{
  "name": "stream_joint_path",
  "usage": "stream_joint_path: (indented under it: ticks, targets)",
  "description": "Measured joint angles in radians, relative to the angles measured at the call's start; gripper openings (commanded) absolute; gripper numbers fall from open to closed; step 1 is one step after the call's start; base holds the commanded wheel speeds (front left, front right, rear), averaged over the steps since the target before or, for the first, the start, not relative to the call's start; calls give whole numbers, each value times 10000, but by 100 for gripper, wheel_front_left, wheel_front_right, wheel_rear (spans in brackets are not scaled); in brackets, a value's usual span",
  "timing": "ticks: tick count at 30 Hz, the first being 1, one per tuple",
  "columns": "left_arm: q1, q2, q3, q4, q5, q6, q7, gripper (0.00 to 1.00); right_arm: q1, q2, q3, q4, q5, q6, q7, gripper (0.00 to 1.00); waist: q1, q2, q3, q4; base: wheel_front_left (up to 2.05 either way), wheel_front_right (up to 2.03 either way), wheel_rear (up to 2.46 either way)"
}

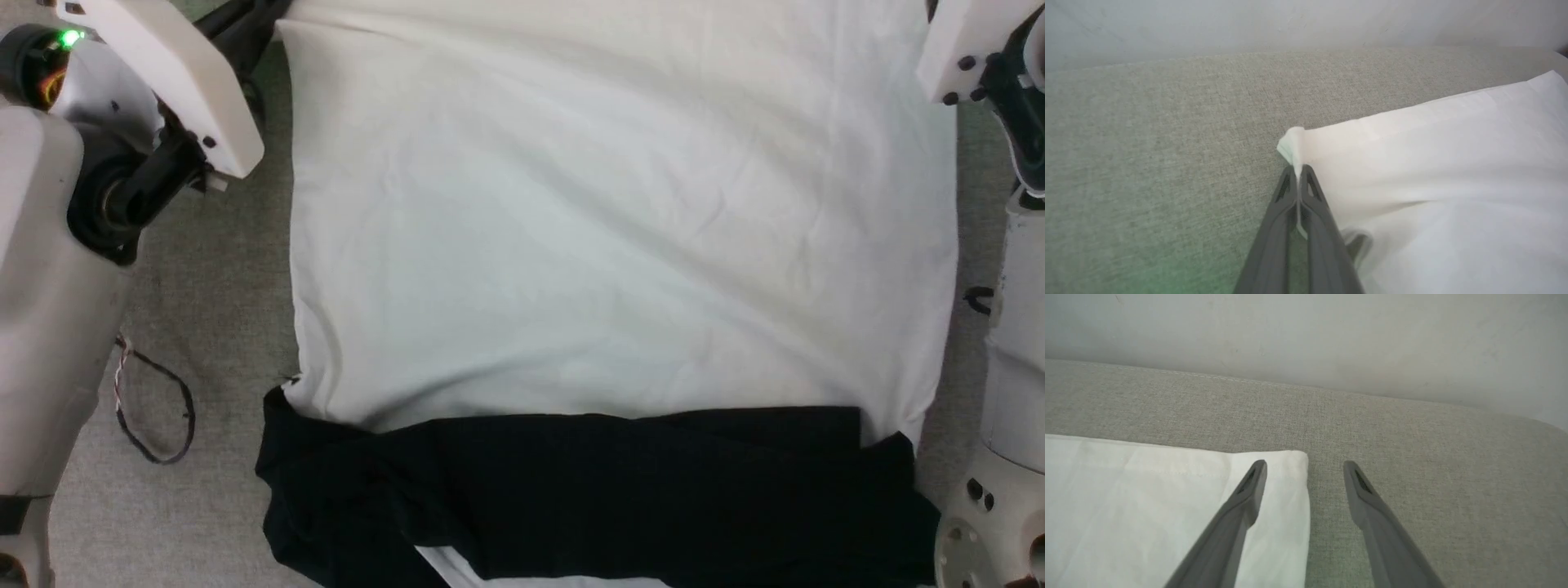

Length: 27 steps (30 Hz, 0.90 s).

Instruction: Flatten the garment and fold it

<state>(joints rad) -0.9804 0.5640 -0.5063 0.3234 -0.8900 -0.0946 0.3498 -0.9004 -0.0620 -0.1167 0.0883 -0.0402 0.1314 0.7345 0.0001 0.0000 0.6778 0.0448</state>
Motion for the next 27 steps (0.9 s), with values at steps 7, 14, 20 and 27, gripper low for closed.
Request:
stream_joint_path:
  ticks: [7,14,20,27]
  targets:
    - [-238,-123,-29,-169,0,12,-75,0,0,63,-483,330,-282,0,497,100,0,0,320,198,0,0,0]
    - [-316,-244,-59,-196,0,13,-192,0,-56,104,-460,207,79,0,832,0,0,0,418,359,0,0,0]
    - [-353,-268,100,33,178,13,-1095,0,-135,113,-395,201,125,0,244,0,1,0,188,393,0,0,0]
    - [-665,-178,416,234,380,13,-1948,0,-540,8,-316,313,109,2,-512,0,0,0,-412,383,0,0,0]
